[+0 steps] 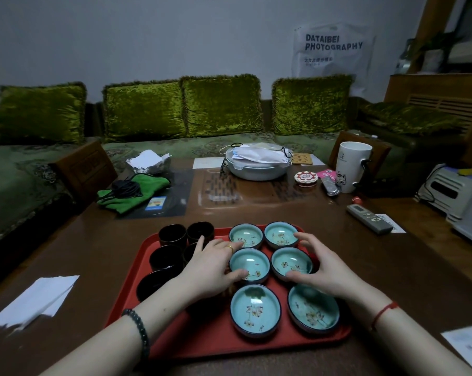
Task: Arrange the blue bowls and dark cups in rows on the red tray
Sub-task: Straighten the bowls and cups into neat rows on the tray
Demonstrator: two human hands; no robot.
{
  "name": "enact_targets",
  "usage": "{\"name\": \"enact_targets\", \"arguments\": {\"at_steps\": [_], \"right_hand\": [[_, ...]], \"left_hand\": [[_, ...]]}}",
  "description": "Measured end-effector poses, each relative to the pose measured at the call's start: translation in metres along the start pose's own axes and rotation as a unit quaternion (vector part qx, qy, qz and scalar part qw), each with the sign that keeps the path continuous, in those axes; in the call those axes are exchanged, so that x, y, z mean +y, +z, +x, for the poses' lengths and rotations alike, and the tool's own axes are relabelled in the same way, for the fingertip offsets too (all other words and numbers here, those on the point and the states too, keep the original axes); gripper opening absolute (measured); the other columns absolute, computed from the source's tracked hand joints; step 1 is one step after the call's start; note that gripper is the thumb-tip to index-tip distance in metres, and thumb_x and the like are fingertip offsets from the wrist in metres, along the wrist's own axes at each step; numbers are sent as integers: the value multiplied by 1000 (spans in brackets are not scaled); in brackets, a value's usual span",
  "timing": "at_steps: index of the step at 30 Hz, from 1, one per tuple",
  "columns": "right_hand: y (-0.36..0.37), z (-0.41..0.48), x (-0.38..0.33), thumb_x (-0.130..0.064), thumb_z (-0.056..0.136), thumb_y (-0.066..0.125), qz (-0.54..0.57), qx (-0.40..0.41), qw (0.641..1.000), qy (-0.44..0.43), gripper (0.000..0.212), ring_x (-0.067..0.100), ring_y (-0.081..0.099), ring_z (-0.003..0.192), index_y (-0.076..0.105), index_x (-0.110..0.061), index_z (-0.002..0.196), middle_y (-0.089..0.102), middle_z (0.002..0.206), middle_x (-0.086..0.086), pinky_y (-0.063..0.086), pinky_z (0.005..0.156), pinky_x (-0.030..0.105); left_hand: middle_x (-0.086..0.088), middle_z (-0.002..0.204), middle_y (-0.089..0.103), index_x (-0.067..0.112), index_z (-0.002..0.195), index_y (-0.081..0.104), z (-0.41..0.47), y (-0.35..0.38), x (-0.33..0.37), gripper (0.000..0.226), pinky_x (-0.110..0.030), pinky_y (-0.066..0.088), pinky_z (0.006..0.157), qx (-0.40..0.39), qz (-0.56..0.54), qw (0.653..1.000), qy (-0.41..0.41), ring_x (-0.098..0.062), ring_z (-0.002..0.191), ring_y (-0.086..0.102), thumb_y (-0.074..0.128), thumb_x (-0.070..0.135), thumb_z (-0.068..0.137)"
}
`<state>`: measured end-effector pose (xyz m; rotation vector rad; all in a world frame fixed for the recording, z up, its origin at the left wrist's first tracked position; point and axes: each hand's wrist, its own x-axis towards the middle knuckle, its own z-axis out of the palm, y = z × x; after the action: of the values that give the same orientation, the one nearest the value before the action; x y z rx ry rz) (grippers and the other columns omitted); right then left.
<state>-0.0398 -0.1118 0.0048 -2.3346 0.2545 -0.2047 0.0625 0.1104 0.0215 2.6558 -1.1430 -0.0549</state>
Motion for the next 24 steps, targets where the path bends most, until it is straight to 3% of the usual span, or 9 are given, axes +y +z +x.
{"name": "enact_targets", "arguments": {"at_steps": [3,7,11,16,20,24], "right_hand": [[-9,-13,-2,-45,61,78,12,21,999,-23,77,1,37,116,31,-48,122,44,131,-8,29,95,21],[-14,-43,2,-51,59,77,19,6,999,-32,74,-2,36,119,26,-64,112,41,124,-19,29,96,21],[-7,-70,8,-55,56,77,25,-7,999,-27,80,-5,37,119,26,-64,117,39,121,-30,32,99,24],[9,-89,10,-46,59,80,44,27,998,-38,81,-5,39,123,31,-52,123,44,128,-24,33,101,23],[16,-94,9,-38,61,81,47,44,997,-40,81,-2,39,124,31,-49,125,44,130,-20,32,102,24],[19,-94,8,-36,61,81,51,59,996,-43,81,0,42,122,31,-49,123,46,129,-15,33,100,23]], "left_hand": [[9,146,37,29,139,27,-17,0,8,64,-36,1,117,91,-61,994,27,-8,139,21,48,53,84],[23,138,36,36,137,30,-53,7,17,64,-5,7,106,166,-113,976,80,9,127,25,51,58,80],[29,138,27,40,136,25,-80,25,21,68,-2,11,106,151,-143,975,73,13,129,22,55,56,78],[24,139,30,37,137,25,-91,44,28,71,-11,19,111,122,-200,972,36,9,129,27,61,50,78],[23,136,31,33,138,25,-90,54,27,73,10,9,93,114,-225,968,-2,12,125,27,65,44,78],[20,137,36,32,137,29,-88,57,27,73,11,12,90,126,-227,966,-10,11,122,31,68,40,76]]}}
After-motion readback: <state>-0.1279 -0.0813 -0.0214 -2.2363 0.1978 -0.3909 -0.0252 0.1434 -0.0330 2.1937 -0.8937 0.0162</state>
